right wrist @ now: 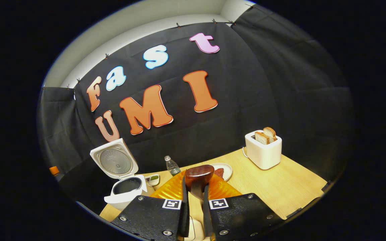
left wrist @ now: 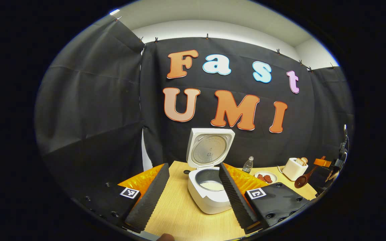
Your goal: Close the left gripper, press the button to open the rice cooker; take a wooden spoon from the chopstick holder with the right hand, scoop a spoonful of rice and pour it into the rice cooker, then put the wooden spoon back into the chopstick holder.
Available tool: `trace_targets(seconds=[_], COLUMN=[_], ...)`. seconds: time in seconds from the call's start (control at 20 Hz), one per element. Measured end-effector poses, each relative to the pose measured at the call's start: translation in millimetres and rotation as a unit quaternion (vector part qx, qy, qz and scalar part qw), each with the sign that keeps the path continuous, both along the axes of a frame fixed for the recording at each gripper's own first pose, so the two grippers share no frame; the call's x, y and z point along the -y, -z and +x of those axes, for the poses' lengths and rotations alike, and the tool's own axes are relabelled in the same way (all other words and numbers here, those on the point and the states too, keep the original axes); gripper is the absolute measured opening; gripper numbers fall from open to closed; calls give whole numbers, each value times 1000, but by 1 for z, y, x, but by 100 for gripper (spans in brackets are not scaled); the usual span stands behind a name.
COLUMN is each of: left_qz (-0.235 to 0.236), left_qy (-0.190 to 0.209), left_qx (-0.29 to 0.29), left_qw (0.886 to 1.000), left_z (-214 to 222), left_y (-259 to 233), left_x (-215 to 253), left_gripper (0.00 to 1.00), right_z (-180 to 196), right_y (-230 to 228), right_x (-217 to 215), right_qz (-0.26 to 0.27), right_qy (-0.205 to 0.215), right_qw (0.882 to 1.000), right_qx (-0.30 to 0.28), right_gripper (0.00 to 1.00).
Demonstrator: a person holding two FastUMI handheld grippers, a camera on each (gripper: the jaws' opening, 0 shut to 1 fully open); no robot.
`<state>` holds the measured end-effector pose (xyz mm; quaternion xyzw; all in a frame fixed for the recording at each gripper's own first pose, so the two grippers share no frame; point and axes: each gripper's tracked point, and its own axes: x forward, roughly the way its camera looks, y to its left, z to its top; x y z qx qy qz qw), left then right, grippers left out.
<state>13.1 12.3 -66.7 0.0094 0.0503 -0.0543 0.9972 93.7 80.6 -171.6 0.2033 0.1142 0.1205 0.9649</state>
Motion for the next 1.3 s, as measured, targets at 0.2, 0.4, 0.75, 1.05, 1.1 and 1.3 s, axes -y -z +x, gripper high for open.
trace_targets(seconds=[0.2, 0.4, 0.75, 1.05, 1.1, 1.3], left_qz=[18, 30, 35, 42, 42, 40], left_qy=[-7, -8, -20, -19, -18, -15], left_qx=[2, 1, -13, -16, -16, -16], left_qw=[1000, 1000, 999, 999, 999, 999], left_z=[0, 0, 2, 1, 2, 3], left_y=[1, 4, 17, 20, 21, 20], left_x=[8, 17, 22, 30, 31, 36], left_gripper=[100, 100, 100, 100, 100, 100], right_z=[12, 21, 31, 31, 30, 25], right_y=[51, 87, 124, 141, 148, 140], right_x=[5, 1, 0, 9, 12, 23], right_qz=[13, 28, 56, 87, 78, 82], right_qy=[4, 1, -6, 5, 8, 20], right_qw=[999, 997, 993, 989, 988, 988], right_qx=[-39, -67, -100, -122, -130, -129], right_gripper=[16, 16, 16, 16, 19, 28])
